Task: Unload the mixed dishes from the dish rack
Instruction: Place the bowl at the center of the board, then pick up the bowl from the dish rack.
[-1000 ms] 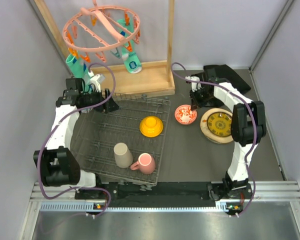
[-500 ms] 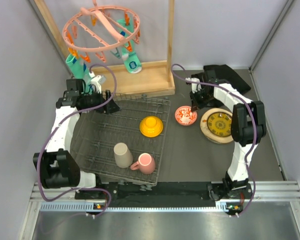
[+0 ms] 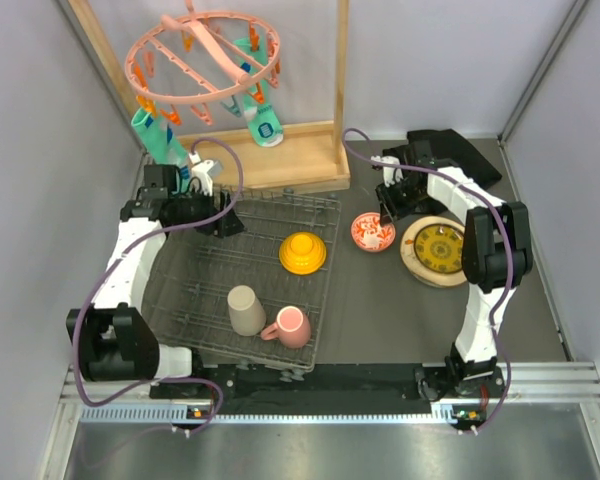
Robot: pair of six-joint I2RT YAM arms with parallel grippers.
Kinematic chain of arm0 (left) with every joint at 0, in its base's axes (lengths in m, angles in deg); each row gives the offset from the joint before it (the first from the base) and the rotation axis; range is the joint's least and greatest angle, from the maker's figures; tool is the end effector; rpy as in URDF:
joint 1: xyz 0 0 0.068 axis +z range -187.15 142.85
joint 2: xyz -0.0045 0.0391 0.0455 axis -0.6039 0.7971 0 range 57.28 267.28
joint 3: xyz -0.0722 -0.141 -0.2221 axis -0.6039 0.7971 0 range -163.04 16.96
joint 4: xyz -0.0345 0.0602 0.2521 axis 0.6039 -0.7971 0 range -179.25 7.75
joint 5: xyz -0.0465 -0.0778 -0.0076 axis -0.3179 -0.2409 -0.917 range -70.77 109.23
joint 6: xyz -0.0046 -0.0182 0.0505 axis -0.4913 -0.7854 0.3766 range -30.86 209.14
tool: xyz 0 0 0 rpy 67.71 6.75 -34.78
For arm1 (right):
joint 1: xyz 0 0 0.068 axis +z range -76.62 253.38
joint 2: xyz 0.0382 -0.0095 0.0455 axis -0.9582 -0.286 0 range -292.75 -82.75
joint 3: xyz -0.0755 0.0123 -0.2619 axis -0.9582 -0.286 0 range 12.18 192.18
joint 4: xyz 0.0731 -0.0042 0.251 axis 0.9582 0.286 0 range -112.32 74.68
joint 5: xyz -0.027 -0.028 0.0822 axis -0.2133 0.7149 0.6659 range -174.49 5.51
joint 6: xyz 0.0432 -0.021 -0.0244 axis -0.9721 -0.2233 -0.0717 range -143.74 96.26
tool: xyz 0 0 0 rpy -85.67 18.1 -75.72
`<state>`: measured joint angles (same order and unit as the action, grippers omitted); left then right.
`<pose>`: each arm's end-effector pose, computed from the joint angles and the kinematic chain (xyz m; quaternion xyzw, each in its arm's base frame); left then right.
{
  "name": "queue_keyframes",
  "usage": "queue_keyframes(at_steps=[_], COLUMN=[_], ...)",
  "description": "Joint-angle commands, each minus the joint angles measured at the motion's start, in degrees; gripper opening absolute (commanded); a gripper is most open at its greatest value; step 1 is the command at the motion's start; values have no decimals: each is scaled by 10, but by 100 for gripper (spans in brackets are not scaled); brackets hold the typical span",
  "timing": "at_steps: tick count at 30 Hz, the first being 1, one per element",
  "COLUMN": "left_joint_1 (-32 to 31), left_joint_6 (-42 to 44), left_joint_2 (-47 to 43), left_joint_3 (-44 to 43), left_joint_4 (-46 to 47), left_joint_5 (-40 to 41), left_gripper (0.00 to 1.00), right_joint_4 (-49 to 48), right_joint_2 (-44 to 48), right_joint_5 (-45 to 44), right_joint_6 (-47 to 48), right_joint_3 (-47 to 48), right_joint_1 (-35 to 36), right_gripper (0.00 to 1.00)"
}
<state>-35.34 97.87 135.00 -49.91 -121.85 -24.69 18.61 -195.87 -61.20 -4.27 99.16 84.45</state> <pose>0.2799 -0.0159 0.3074 0.1790 0.8635 -0.3215 0.3448 0.4013 0.0929 0.2039 -0.2915 0.9155 0.1829 0.2086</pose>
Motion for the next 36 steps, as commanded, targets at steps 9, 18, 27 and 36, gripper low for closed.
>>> queue_keyframes(at_steps=[9, 18, 27, 36], left_joint_1=[-151, -278, -310, -327], left_joint_6=[12, 58, 81, 87], left_joint_2=[-20, 67, 174, 228], left_joint_3=[-18, -70, -139, -162], left_joint_4=[24, 26, 16, 16], left_joint_5=[187, 338, 342, 325], left_gripper=[72, 71, 73, 75], right_joint_4=[9, 17, 32, 31], right_joint_2=[66, 138, 181, 211], right_joint_5=[-26, -32, -39, -42], right_joint_6=[-1, -13, -14, -14], right_joint_3=[24, 29, 14, -3], right_joint_1=[-3, -3, -3, -3], right_gripper=[51, 58, 68, 81])
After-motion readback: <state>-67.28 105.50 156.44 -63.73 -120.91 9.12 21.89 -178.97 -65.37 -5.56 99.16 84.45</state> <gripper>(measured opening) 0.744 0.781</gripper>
